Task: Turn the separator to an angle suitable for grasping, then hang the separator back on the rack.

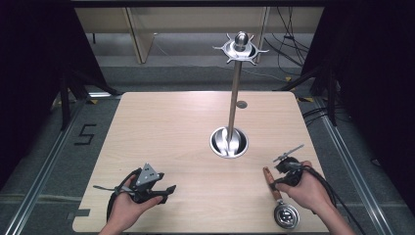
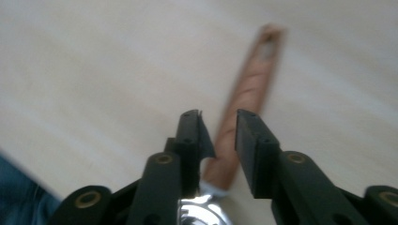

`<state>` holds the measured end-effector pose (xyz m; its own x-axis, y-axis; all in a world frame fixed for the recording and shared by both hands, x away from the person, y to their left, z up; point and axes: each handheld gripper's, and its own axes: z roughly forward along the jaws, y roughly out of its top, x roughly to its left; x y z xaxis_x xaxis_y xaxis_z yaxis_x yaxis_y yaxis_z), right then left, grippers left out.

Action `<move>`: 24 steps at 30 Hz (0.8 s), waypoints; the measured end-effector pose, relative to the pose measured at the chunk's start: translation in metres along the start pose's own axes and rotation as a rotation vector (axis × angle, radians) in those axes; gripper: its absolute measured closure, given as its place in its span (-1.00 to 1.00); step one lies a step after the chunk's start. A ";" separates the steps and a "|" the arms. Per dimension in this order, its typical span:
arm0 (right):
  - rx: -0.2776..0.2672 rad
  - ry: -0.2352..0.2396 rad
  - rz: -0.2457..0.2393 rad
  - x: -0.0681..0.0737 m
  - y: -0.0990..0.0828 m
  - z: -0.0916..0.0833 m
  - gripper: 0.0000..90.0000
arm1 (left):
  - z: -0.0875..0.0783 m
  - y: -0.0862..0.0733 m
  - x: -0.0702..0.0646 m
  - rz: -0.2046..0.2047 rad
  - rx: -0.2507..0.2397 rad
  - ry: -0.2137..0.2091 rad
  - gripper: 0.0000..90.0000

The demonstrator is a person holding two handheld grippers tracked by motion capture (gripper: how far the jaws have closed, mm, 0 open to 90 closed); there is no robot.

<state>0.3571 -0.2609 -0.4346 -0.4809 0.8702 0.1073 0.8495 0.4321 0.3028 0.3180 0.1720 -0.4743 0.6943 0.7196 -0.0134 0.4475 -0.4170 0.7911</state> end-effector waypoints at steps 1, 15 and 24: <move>-0.028 -0.023 0.037 -0.006 0.002 -0.002 0.50 | 0.000 0.000 0.001 0.015 0.009 0.000 -0.17; 0.027 -0.023 0.116 -0.014 0.012 0.013 0.37 | -0.001 -0.001 -0.001 -0.011 0.007 -0.001 -0.17; 0.161 -0.005 0.165 -0.016 0.027 0.027 0.42 | -0.001 0.000 0.001 0.024 0.007 0.012 -0.17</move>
<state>0.3932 -0.2565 -0.4539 -0.3323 0.9330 0.1382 0.9402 0.3162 0.1265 0.3184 0.1732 -0.4734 0.6981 0.7159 0.0125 0.4349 -0.4378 0.7869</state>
